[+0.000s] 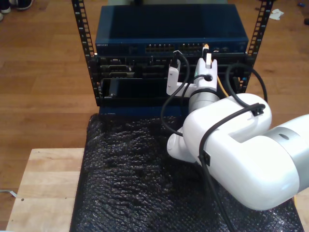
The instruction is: Grab the cable and plug it in
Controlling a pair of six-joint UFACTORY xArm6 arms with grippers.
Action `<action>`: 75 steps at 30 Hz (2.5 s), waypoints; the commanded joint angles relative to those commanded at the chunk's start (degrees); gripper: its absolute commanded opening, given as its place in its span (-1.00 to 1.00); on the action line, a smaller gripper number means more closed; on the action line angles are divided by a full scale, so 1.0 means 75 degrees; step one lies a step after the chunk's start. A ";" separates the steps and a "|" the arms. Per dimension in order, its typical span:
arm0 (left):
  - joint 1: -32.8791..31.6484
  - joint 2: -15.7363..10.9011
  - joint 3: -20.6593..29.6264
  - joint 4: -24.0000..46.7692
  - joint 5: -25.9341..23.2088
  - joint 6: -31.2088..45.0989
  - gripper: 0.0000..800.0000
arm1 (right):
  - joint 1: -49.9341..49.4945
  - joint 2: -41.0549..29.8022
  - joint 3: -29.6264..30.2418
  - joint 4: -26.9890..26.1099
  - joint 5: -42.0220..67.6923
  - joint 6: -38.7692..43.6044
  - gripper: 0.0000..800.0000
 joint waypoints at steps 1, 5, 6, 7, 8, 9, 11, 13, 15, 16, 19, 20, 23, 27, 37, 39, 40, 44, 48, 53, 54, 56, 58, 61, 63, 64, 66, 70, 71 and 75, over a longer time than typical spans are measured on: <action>0.0000 0.0000 0.0000 0.0000 0.0000 0.0000 1.00 | 0.0000 0.0012 -0.0023 0.0000 0.0000 0.0000 -1.00; 0.0000 0.0000 0.0000 0.0000 0.0000 0.0000 1.00 | -0.0012 0.0023 -0.0035 -0.0012 0.0059 0.0000 -1.00; 0.0000 0.0000 0.0000 0.0000 0.0000 0.0000 1.00 | -0.0012 0.0023 -0.0035 -0.0012 0.0059 0.0000 -1.00; 0.0000 0.0000 0.0000 0.0000 0.0000 0.0000 1.00 | -0.0012 0.0023 -0.0035 -0.0012 0.0070 0.0000 -1.00; 0.0000 0.0000 0.0000 0.0000 0.0000 0.0000 1.00 | -0.0012 0.0023 -0.0035 -0.0012 0.0070 0.0000 -1.00; 0.0000 0.0000 -0.0012 0.0000 0.0000 0.0000 1.00 | -0.0012 0.0023 -0.0047 -0.0012 0.0070 0.0000 -1.00; 0.0000 0.0000 0.0000 0.0000 0.0000 0.0000 1.00 | -0.0012 0.0023 -0.0059 -0.0012 0.0070 0.0000 -1.00; 0.0000 0.0000 0.0000 0.0000 0.0000 0.0000 1.00 | -0.0023 0.0047 -0.0094 -0.0012 0.0070 0.0000 -1.00; 0.0000 0.0000 -0.0012 0.0000 0.0000 0.0000 1.00 | -0.0023 0.0070 -0.0105 -0.0023 0.0070 0.0000 -1.00; 0.0012 0.0000 0.0000 0.0000 0.0000 0.0000 1.00 | -0.0023 0.0070 -0.0094 -0.0023 0.0059 0.0000 -1.00; 0.0000 0.0000 0.0000 0.0000 0.0000 0.0000 1.00 | -0.0047 0.0070 -0.0035 -0.0012 0.0059 0.0023 -0.83; 0.0000 0.0000 0.0000 0.0000 0.0000 0.0000 1.00 | -0.0059 0.0070 -0.0012 -0.0023 0.0047 0.0035 -0.68; 0.0000 0.0012 -0.0012 0.0000 0.0000 0.0000 1.00 | -0.0035 0.0023 0.0129 -0.0012 0.0000 0.0070 -0.50; 0.0012 0.0000 -0.0012 0.0000 0.0000 0.0000 1.00 | -0.0035 -0.0164 0.0340 0.0000 0.0000 0.0082 -0.40; 0.0000 0.0000 0.0000 0.0000 0.0000 0.0000 1.00 | 0.0059 -0.1067 0.1289 -0.0035 0.0094 0.0070 -0.10; 0.0000 0.0012 -0.0012 0.0000 0.0000 0.0000 1.00 | 0.0059 -0.1336 0.1547 -0.0035 0.0188 0.0070 -0.03; 0.0000 0.0000 0.0000 0.0000 0.0000 0.0000 1.00 | 0.0059 -0.1477 0.1700 -0.0035 0.0340 0.0070 0.00; 0.0000 0.0000 0.0000 0.0000 0.0000 0.0000 1.00 | 0.0059 -0.2063 0.2145 -0.0035 0.1102 0.0059 0.09; 0.0000 0.0000 0.0000 0.0000 0.0000 0.0000 1.00 | 0.0047 -0.2673 0.2567 -0.0082 0.1805 0.0059 0.18; 0.0000 0.0000 0.0000 0.0000 0.0000 0.0000 1.00 | -0.0035 -0.3446 0.2766 -0.0105 0.3106 0.0035 0.36; 0.0012 0.0012 -0.0012 0.0000 0.0000 0.0000 1.00 | -0.0070 -0.3634 0.2813 -0.0105 0.3434 0.0035 0.40; 0.0012 0.0012 0.0000 0.0000 0.0000 0.0000 1.00 | -0.0281 -0.3974 0.2860 -0.0117 0.4114 0.0012 0.45; 0.0012 0.0000 0.0000 0.0000 0.0000 0.0000 1.00 | -0.0563 -0.4337 0.2930 -0.0164 0.4653 -0.0035 0.48; 0.0012 0.0000 0.0000 0.0000 0.0000 0.0000 1.00 | -0.0973 -0.4759 0.2977 -0.0457 0.5392 -0.0199 0.56; 0.0012 0.0000 0.0000 0.0000 0.0000 0.0000 1.00 | -0.1125 -0.4982 0.3012 -0.0645 0.5966 -0.0281 0.62; 0.0000 0.0000 0.0000 0.0000 0.0000 0.0000 1.00 | -0.1219 -0.5122 0.3012 -0.0727 0.6259 -0.0340 0.65; 0.0000 0.0000 0.0000 0.0000 0.0000 0.0000 1.00 | -0.1536 -0.5392 0.3071 -0.0821 0.6869 -0.0504 0.66; 0.0000 0.0012 -0.0012 0.0000 0.0000 0.0000 1.00 | -0.2180 -0.5908 0.3270 -0.0856 0.7889 -0.0821 0.67; 0.0000 0.0000 0.0000 0.0000 0.0000 0.0000 1.00 | -0.2309 -0.5990 0.3341 -0.0903 0.8170 -0.0949 0.67; 0.0000 0.0000 0.0000 0.0000 0.0000 0.0000 1.00 | -0.3048 -0.6365 0.3376 -0.0961 0.9284 -0.1571 0.75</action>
